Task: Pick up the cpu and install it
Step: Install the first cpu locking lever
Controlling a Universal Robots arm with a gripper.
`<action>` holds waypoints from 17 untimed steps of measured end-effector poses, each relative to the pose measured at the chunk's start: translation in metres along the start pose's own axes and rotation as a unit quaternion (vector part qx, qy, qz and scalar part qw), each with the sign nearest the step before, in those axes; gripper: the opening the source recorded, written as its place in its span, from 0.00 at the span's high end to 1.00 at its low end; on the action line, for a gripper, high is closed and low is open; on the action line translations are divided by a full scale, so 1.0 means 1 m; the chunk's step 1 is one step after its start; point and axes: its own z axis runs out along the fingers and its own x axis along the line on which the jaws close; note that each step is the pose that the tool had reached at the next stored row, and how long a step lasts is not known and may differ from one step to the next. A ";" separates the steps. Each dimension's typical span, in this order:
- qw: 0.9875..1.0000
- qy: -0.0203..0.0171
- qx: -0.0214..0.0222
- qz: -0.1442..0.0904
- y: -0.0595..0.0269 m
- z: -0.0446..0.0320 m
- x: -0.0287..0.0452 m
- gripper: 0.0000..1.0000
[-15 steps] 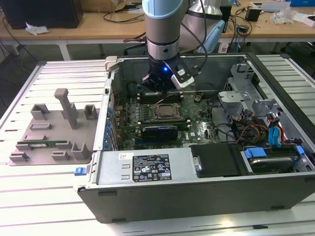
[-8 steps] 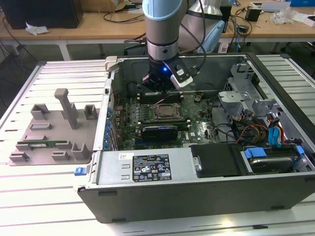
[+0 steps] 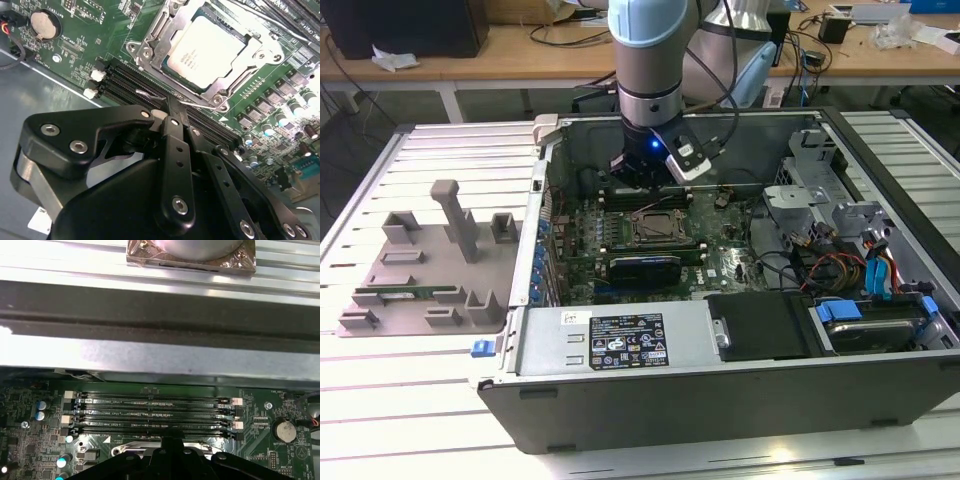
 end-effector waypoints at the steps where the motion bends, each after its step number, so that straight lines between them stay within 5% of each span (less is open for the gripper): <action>1: 1.000 0.000 0.000 0.000 0.0000 0.0000 0.0000 0.89; 8: 0.999 -0.009 0.004 0.038 -0.0004 0.0027 0.0003 0.89; 12: 0.997 -0.017 0.007 0.074 -0.0009 0.0053 0.0005 0.89; 15: 0.995 -0.031 0.009 0.090 -0.0012 0.0067 0.0006 0.89; 16: 0.995 -0.044 0.009 0.090 -0.0012 0.0069 0.0006 0.89; 17: 0.995 -0.050 0.009 0.090 -0.0013 0.0074 0.0010 0.89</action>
